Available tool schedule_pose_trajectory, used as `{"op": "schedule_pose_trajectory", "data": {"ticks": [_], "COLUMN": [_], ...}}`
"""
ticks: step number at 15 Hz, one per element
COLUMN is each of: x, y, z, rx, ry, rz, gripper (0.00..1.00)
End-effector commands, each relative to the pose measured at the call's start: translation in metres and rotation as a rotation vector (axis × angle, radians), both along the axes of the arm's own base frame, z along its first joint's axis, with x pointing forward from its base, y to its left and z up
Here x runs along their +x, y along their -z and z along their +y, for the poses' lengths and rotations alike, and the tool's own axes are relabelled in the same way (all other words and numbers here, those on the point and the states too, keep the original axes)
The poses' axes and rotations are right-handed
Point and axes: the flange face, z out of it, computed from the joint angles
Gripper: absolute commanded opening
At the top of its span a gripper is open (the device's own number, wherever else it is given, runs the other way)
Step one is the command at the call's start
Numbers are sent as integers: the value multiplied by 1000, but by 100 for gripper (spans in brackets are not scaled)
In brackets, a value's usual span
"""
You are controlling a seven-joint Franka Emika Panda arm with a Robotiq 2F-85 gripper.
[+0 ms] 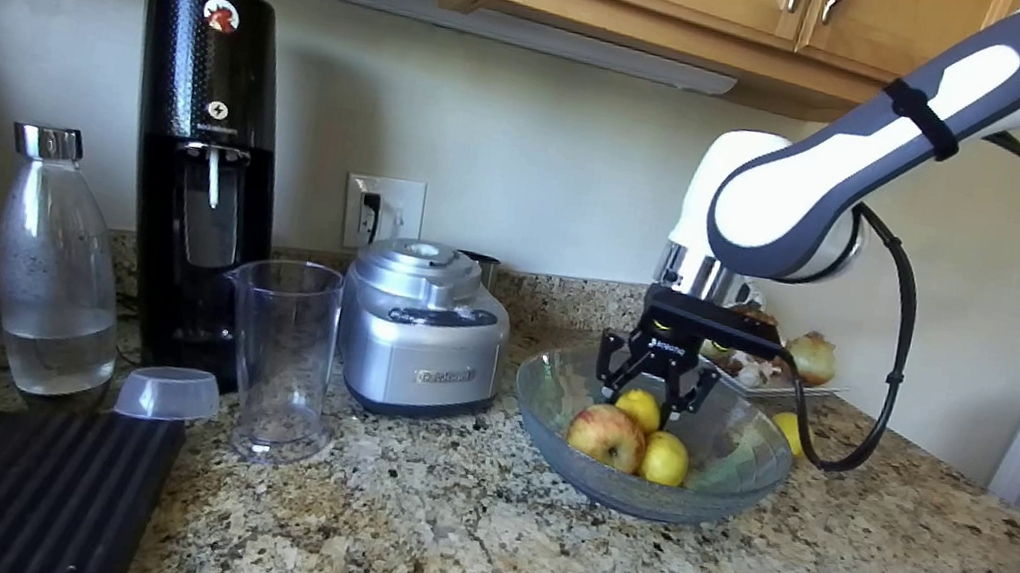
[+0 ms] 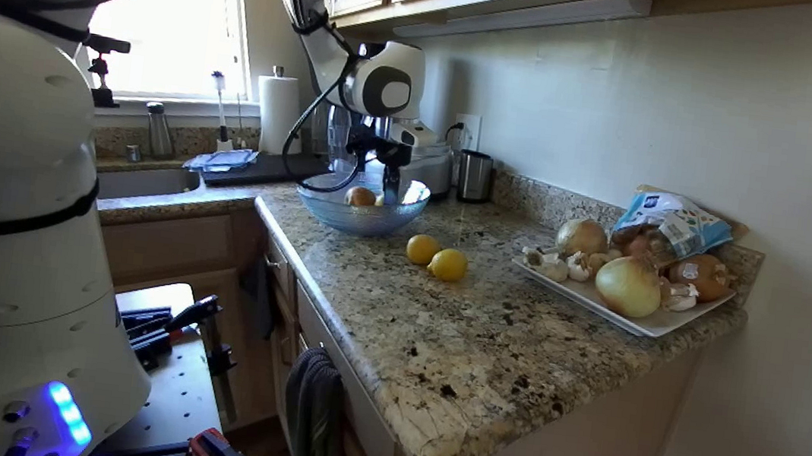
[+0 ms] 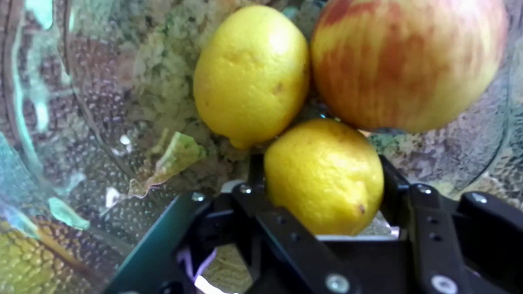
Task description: Take the lemons and apple out of the glass bowl and place them on the countertop
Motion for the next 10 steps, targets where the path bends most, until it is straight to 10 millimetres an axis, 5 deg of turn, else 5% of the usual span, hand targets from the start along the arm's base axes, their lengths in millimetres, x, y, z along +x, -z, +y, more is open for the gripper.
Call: {"op": "schedule_pose_trajectory", "data": {"ticks": [1,10], "x": [-13,-21], "y": [-36,-143], "z": [-5,-49], "rx": [44,-2], "ry": [-63,-78], "rz": [36,69], "gripper": [39,39]}}
